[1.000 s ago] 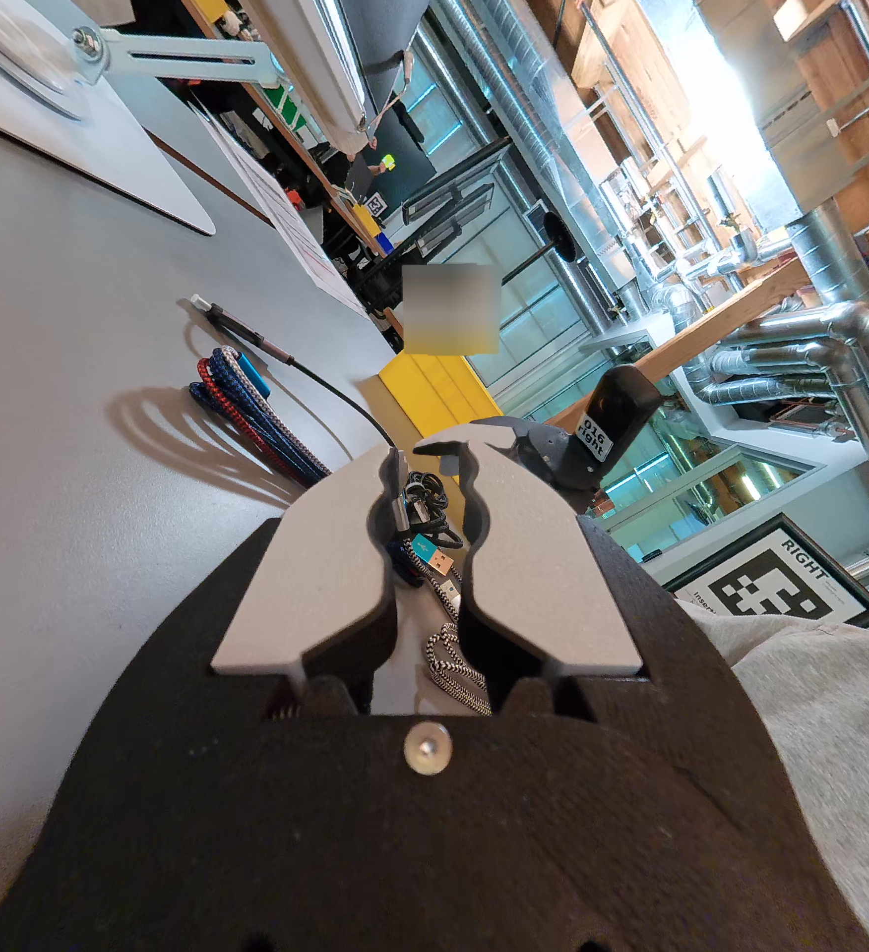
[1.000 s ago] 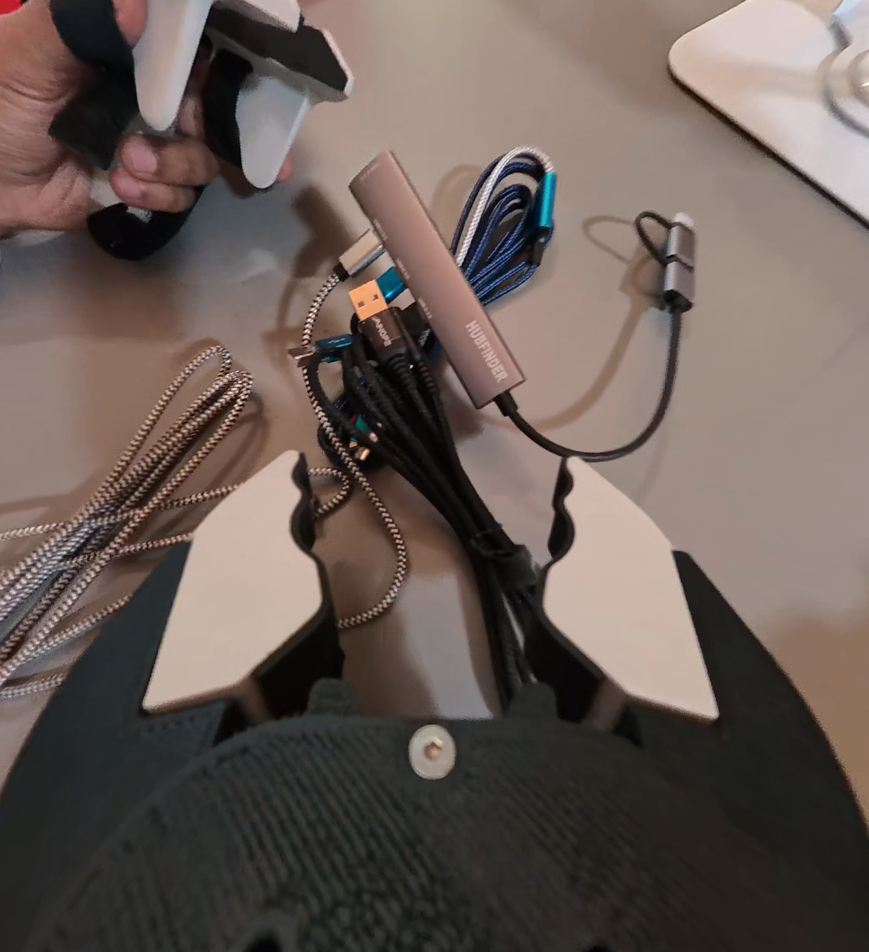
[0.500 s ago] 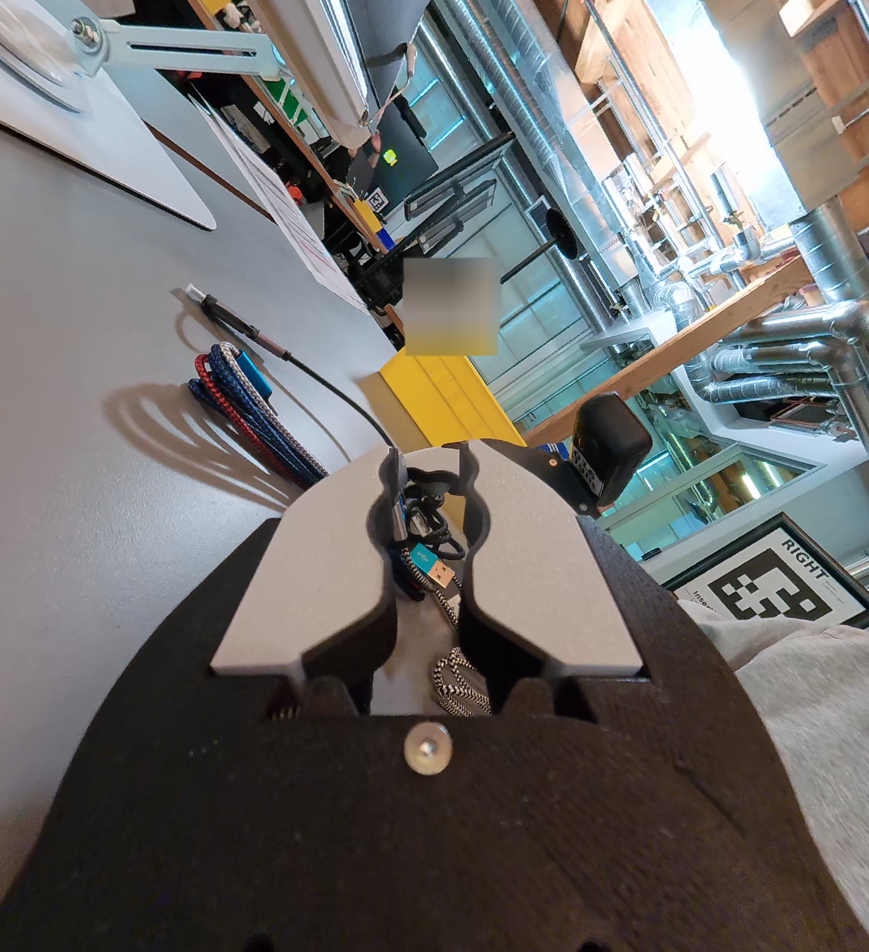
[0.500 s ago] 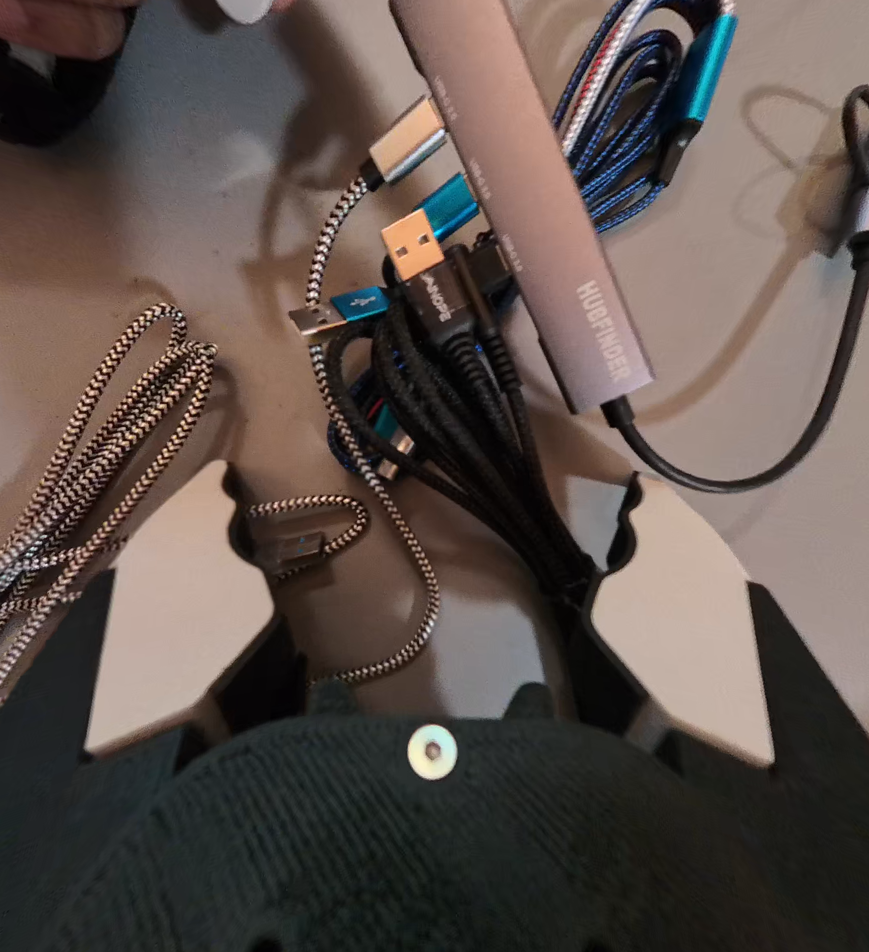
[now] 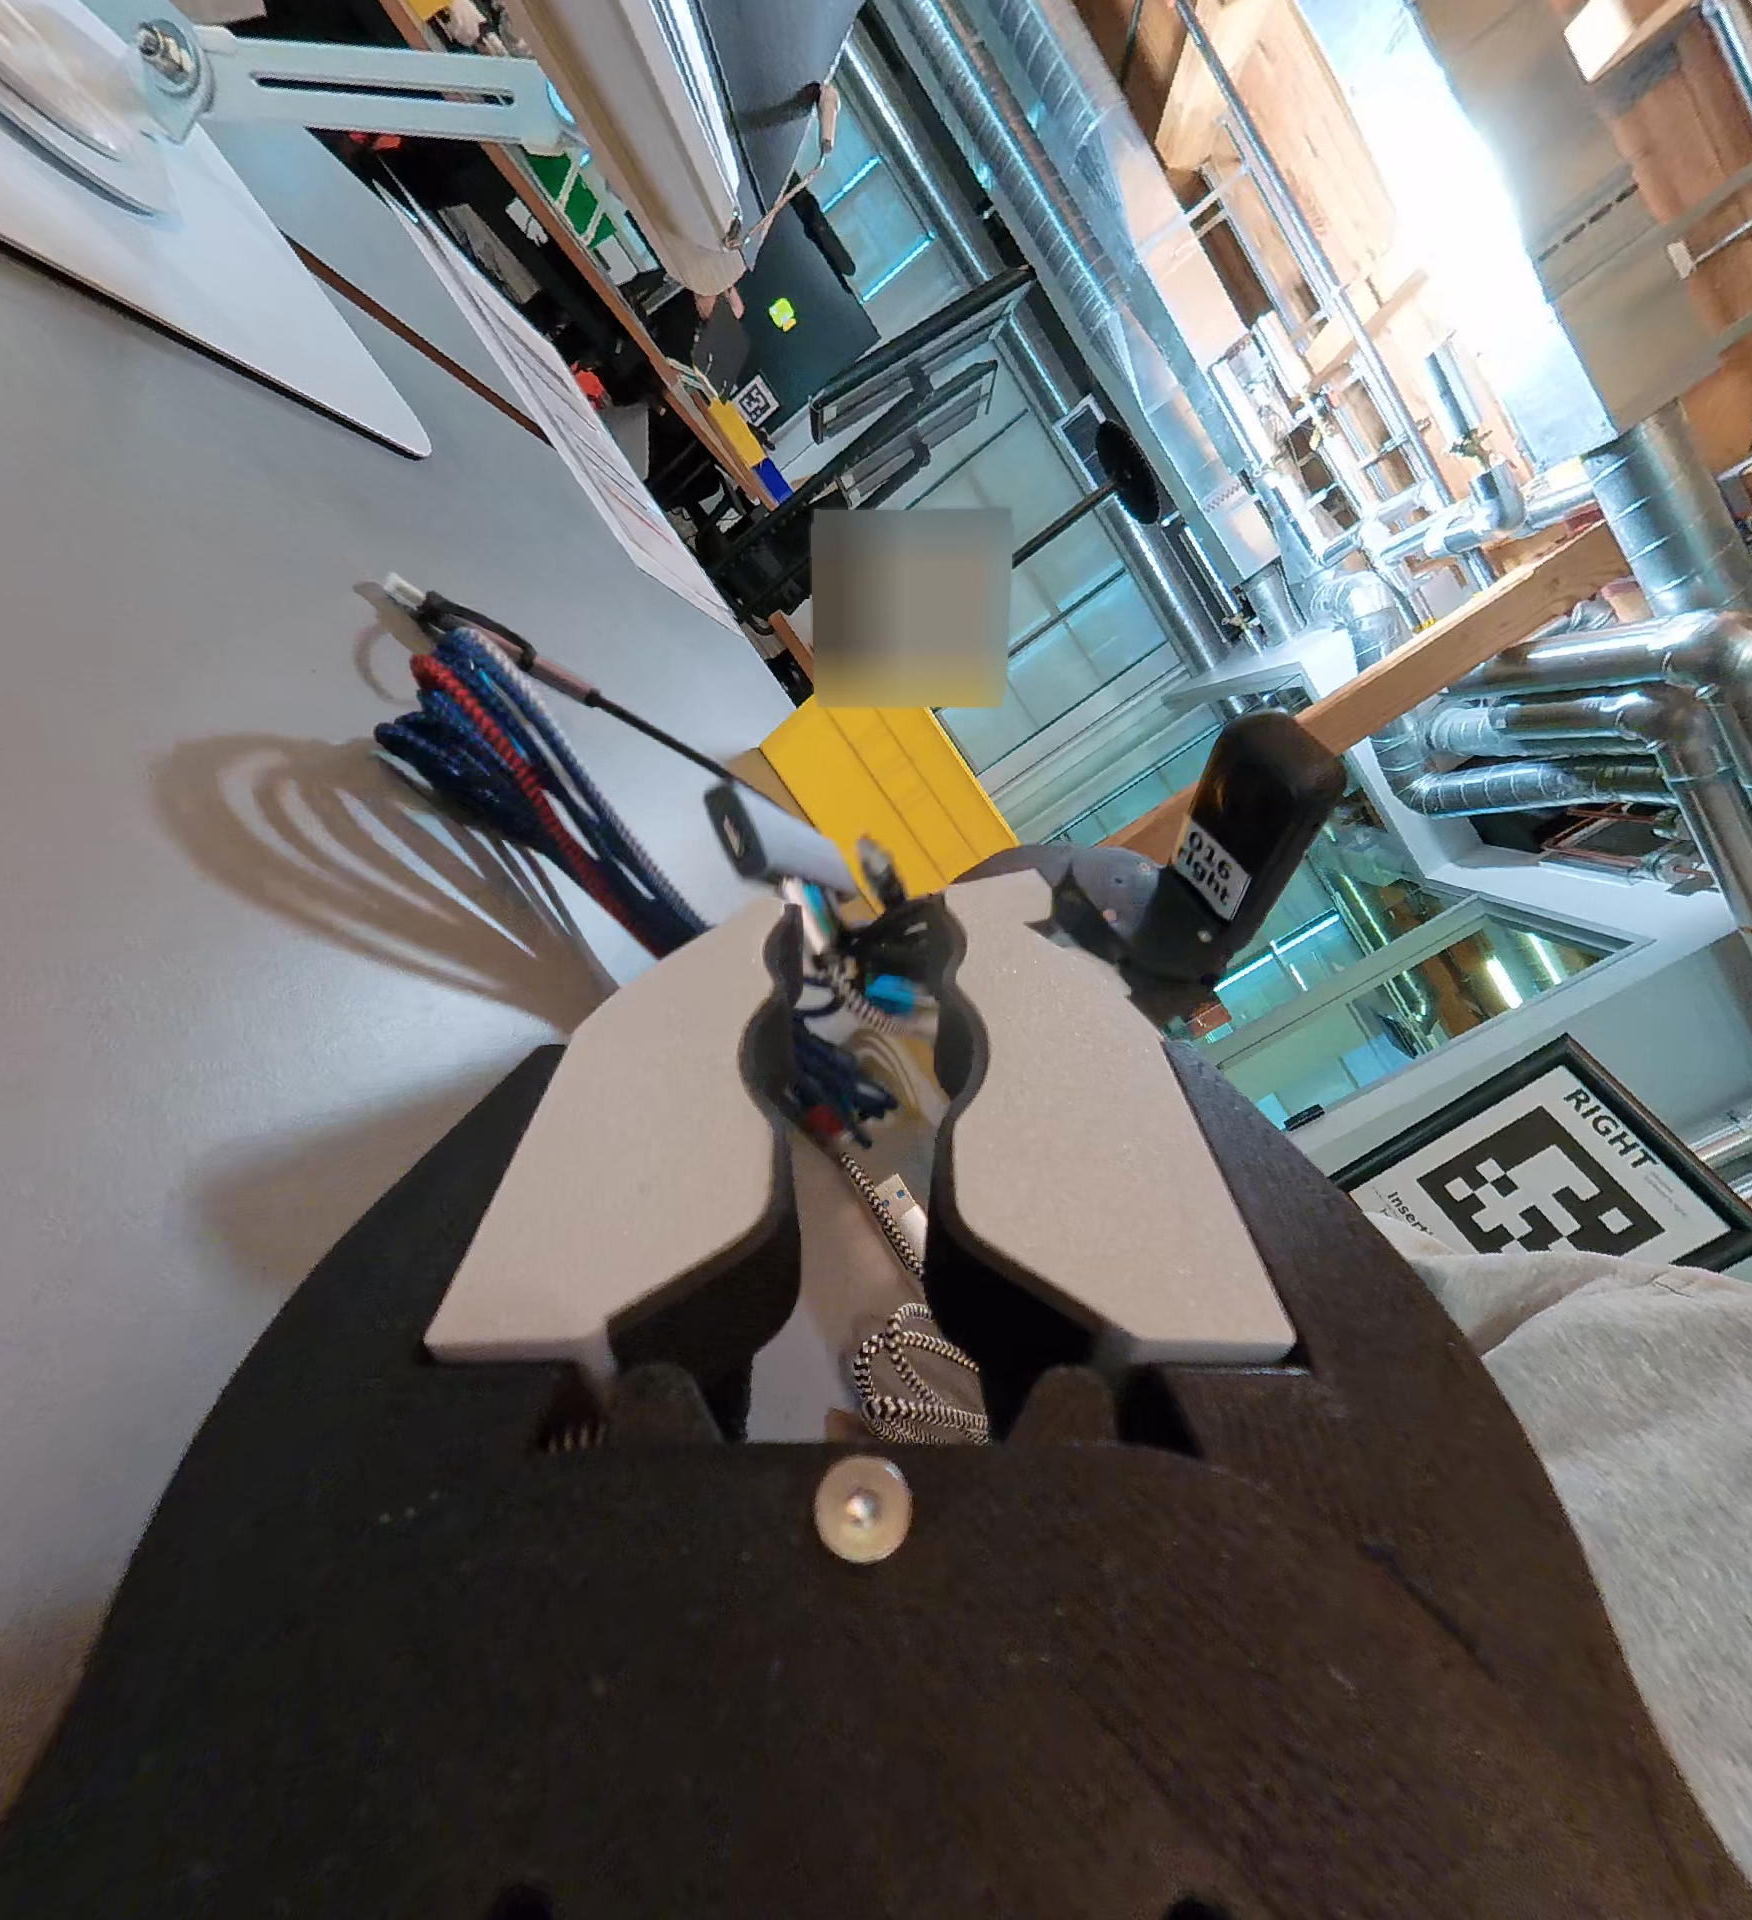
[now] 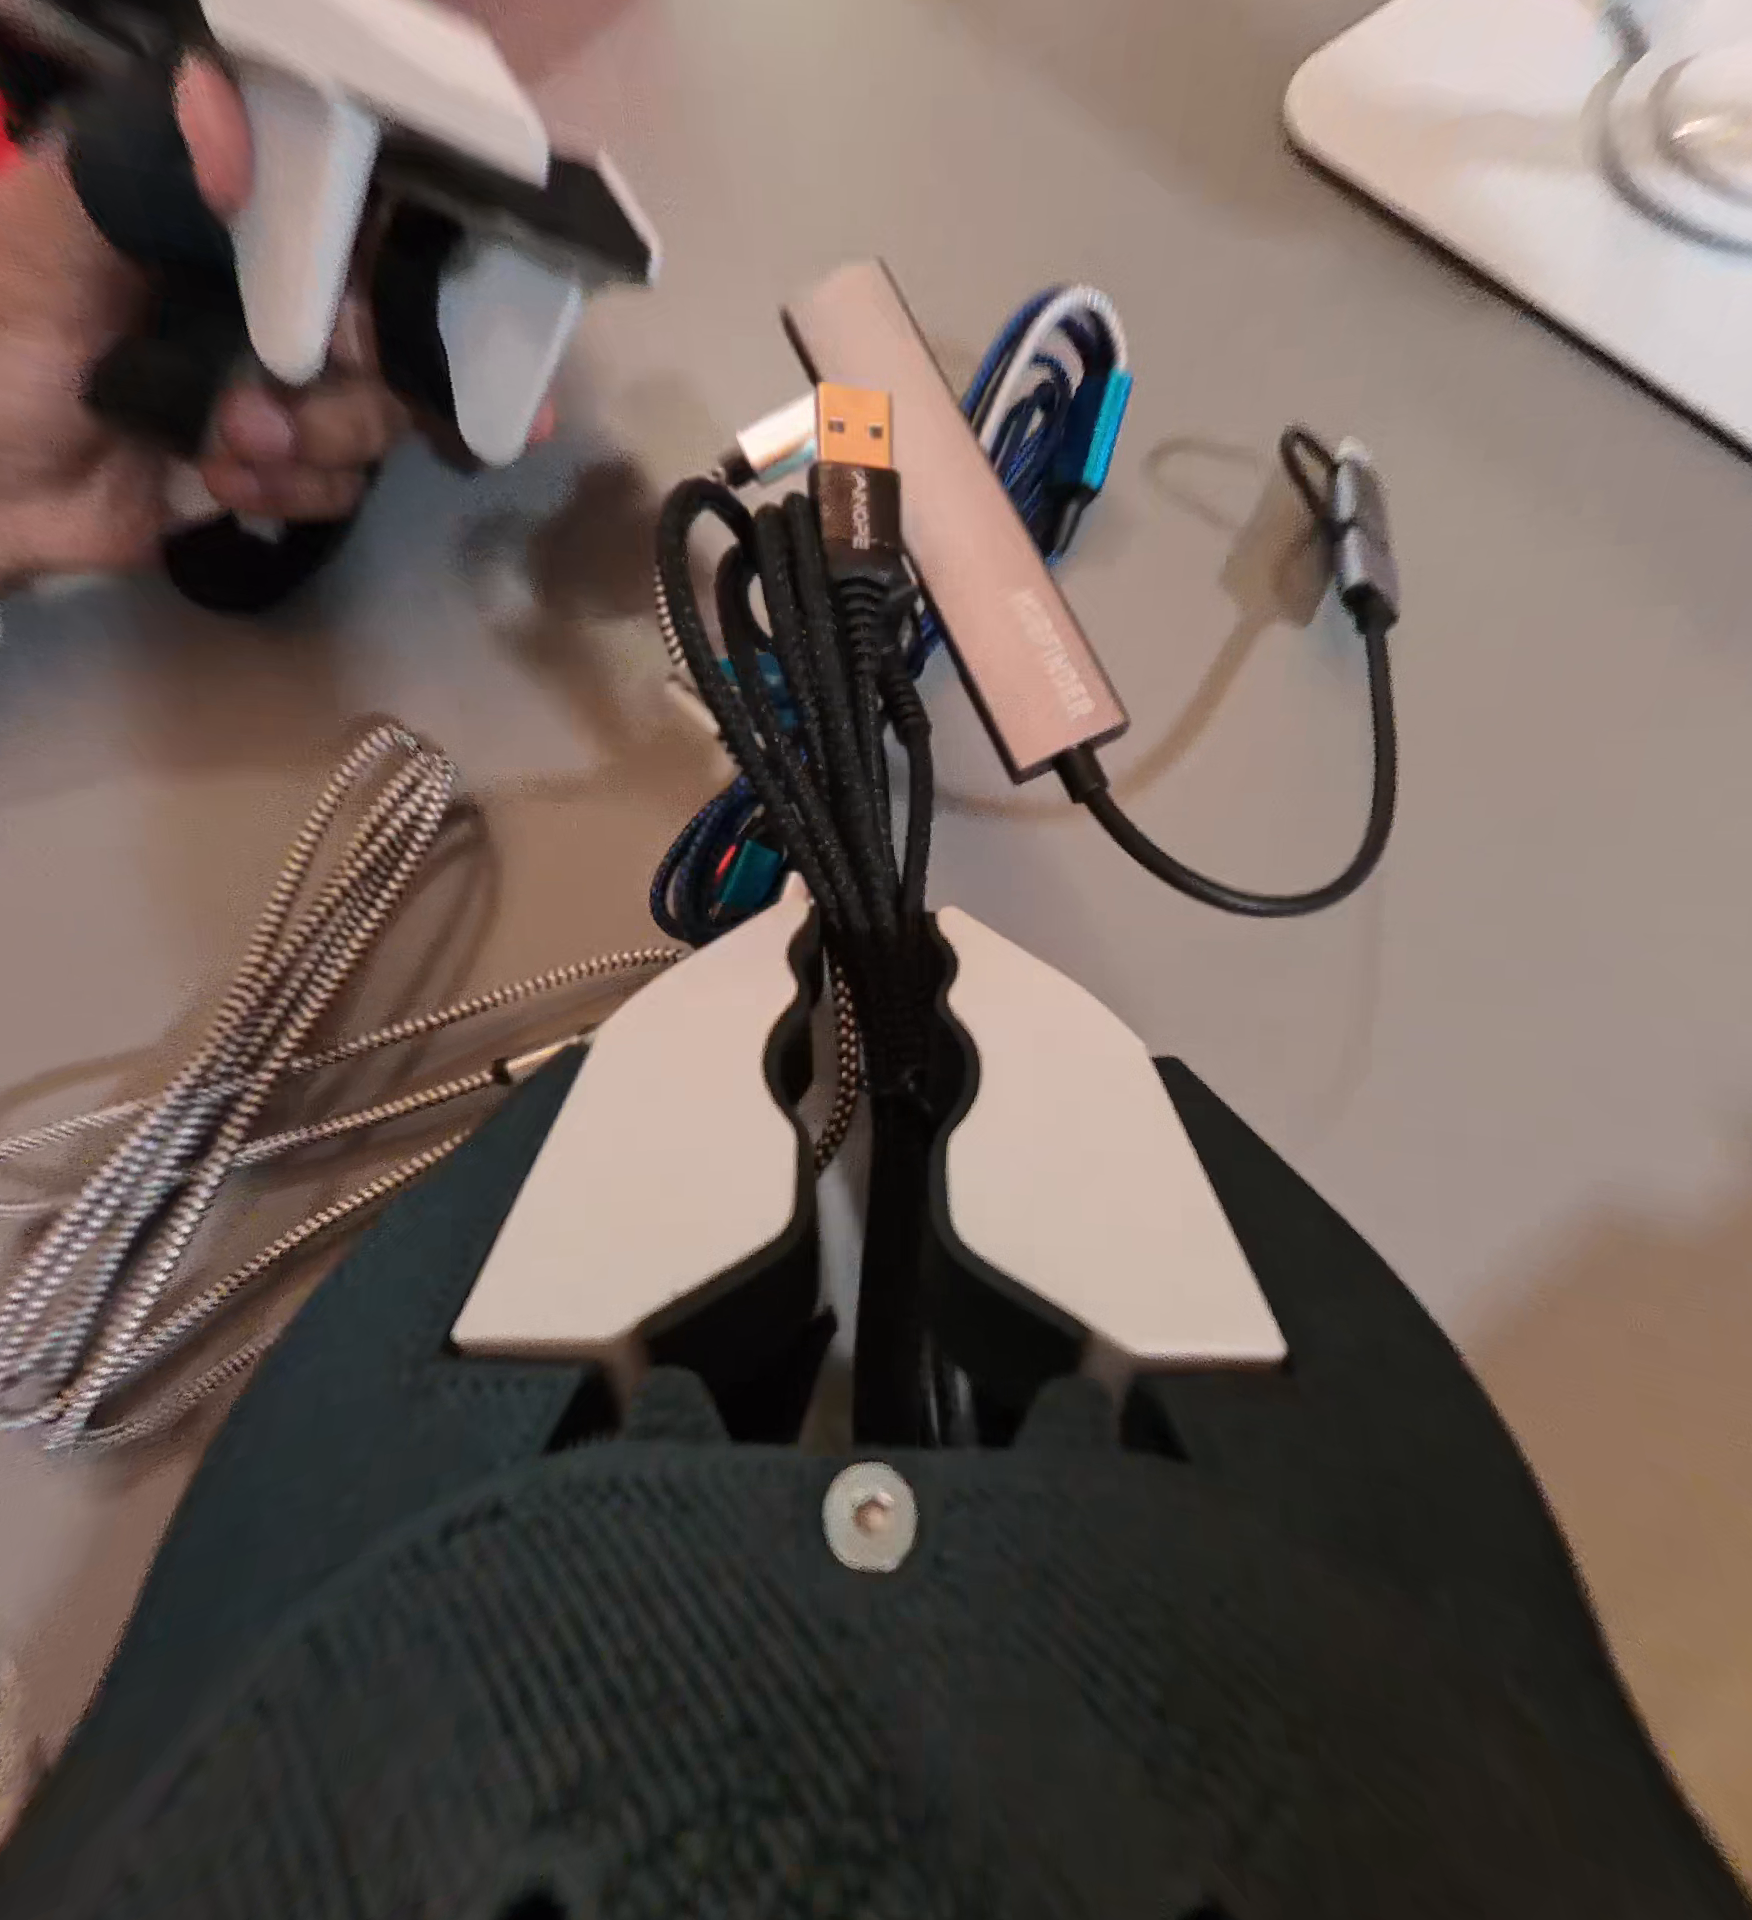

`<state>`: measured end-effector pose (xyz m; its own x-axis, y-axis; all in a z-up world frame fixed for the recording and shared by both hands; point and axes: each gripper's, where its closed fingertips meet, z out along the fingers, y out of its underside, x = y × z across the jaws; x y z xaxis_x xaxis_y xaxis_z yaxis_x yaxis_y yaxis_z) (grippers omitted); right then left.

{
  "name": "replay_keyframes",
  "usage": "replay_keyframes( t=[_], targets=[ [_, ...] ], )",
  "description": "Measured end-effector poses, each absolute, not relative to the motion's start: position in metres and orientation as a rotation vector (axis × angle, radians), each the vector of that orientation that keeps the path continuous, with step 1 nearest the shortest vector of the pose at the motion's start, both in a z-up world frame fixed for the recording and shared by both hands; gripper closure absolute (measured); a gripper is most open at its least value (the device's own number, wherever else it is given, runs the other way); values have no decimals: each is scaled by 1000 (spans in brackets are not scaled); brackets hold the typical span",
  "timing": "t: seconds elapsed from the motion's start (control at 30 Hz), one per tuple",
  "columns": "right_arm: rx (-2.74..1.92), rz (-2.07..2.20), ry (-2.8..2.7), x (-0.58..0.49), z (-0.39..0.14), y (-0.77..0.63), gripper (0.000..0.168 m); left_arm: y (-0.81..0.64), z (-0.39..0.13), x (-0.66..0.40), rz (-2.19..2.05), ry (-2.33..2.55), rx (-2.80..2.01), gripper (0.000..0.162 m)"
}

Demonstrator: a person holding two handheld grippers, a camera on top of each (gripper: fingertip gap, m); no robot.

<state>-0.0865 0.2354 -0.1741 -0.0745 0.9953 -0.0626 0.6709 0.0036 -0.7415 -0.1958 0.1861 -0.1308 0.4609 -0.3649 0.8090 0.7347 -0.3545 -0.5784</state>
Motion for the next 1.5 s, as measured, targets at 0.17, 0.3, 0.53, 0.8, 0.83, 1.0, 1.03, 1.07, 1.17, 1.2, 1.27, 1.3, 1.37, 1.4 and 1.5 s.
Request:
replay_keyframes(
  t=[0.17,0.3,0.53,0.8,0.83,1.0,1.03,1.07,1.17,1.2,1.27,1.3,1.37,1.4,1.5],
  targets=[
    [-1734,1043,-1628,-78,-140,251,151,186,-131,-196,-1186,-337,-1546,140],
    [-1761,1133,-1515,-67,-126,266,152,186,-131,-196,-1186,-339,-1547,140],
    [-1792,1011,-1560,-60,-132,269,151,186,-131,-196,-1187,-341,-1546,140],
    [-1985,904,-1841,-55,-180,187,144,186,-131,-197,-1192,-344,-1541,140],
    [-1979,924,-1866,-56,-182,177,135,186,-131,-197,-1193,-344,-1541,140],
    [-1968,1113,-1892,-65,-171,153,105,186,-131,-197,-1196,-345,-1538,140],
    [-1962,1128,-1882,-65,-169,154,107,186,-131,-197,-1196,-345,-1537,140],
    [-1951,1143,-1870,-66,-166,156,110,186,-131,-197,-1196,-345,-1537,140],
    [-1911,1211,-1801,-68,-149,162,112,186,-131,-197,-1194,-346,-1537,140],
    [-1889,1233,-1769,-69,-141,165,111,186,-131,-197,-1194,-347,-1537,140],
    [-1833,1228,-1695,-73,-129,176,105,186,-131,-197,-1195,-348,-1538,140],
    [-1799,1205,-1665,-76,-125,182,94,186,-131,-197,-1195,-348,-1538,140],
    [-1747,1149,-1616,-84,-126,194,62,187,-131,-197,-1194,-349,-1541,140],
    [-1748,1121,-1602,-89,-130,198,47,187,-131,-197,-1194,-349,-1542,140],
    [-1856,1046,-1662,-107,-159,196,21,187,-131,-197,-1191,-349,-1544,140]
  ],
)
